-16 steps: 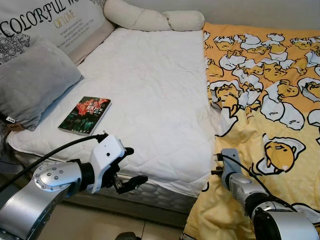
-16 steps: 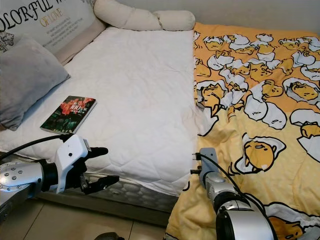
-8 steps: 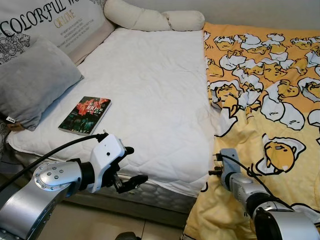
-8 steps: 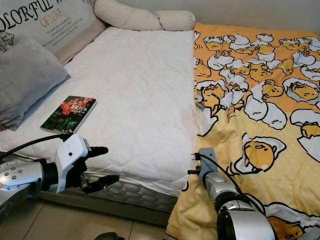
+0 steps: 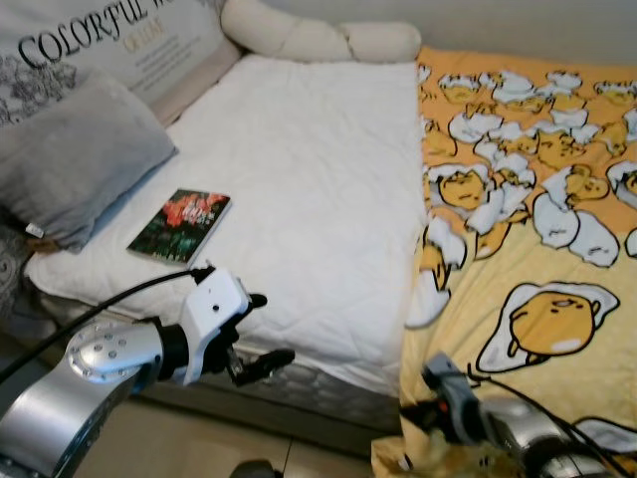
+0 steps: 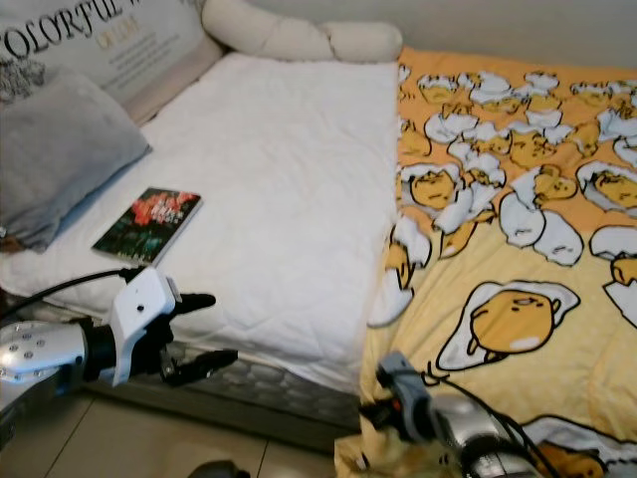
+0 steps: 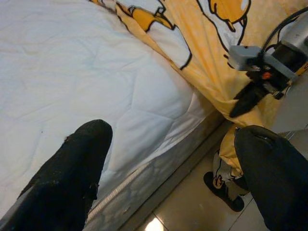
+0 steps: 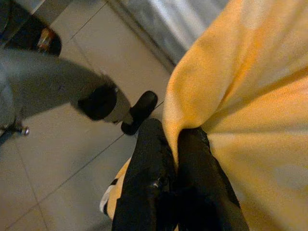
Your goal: Clean up the room
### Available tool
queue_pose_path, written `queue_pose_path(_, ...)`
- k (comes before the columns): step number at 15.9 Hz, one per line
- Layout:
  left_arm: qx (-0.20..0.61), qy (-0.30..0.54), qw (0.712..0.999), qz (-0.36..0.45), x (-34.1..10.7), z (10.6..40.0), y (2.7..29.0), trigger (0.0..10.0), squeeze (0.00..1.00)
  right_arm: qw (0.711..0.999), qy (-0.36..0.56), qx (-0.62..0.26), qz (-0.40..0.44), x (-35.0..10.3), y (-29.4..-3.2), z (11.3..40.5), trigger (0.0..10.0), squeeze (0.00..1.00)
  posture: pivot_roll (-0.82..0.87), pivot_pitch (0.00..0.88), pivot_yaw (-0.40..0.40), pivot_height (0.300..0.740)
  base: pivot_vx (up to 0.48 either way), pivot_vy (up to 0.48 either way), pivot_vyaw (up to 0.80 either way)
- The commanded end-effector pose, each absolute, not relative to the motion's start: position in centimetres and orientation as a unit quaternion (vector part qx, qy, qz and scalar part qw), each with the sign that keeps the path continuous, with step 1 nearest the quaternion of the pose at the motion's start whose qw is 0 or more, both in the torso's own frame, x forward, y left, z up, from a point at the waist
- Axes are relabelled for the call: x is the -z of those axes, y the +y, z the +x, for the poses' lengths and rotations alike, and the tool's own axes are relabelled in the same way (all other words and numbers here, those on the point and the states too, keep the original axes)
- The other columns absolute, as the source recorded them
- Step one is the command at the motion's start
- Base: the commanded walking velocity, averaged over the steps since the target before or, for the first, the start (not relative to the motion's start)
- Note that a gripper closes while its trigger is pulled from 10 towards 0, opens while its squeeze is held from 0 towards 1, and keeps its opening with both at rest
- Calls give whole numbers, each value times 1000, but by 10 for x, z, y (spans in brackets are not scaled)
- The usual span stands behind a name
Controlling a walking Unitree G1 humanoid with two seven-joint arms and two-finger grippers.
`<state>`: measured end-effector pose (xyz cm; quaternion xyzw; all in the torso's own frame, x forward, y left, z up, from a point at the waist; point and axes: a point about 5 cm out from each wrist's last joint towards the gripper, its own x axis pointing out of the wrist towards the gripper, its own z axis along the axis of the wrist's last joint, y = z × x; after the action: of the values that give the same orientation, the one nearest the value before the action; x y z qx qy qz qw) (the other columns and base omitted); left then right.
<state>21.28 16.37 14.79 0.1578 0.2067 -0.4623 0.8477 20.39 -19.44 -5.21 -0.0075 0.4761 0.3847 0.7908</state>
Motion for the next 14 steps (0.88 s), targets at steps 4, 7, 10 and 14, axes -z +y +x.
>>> queue_pose_path(4,469,206,843,167,-147,215,162,10000,157,778,498,-382,-25,73,-181,175,0,0,180,0,40,740,0,0,0)
queue_pose_path(7,472,204,841,170,-147,217,162,10000,153,809,467,-357,-9,69,-175,184,0,0,168,0,51,740,0,0,0)
queue_pose_path(10,474,195,841,173,-145,224,159,10000,153,829,453,-328,23,68,-172,189,10000,1000,141,0,45,740,0,0,0)
queue_pose_path(14,459,185,854,163,-138,225,160,10000,157,831,439,-339,41,65,-173,192,10000,1000,100,0,16,740,0,0,0)
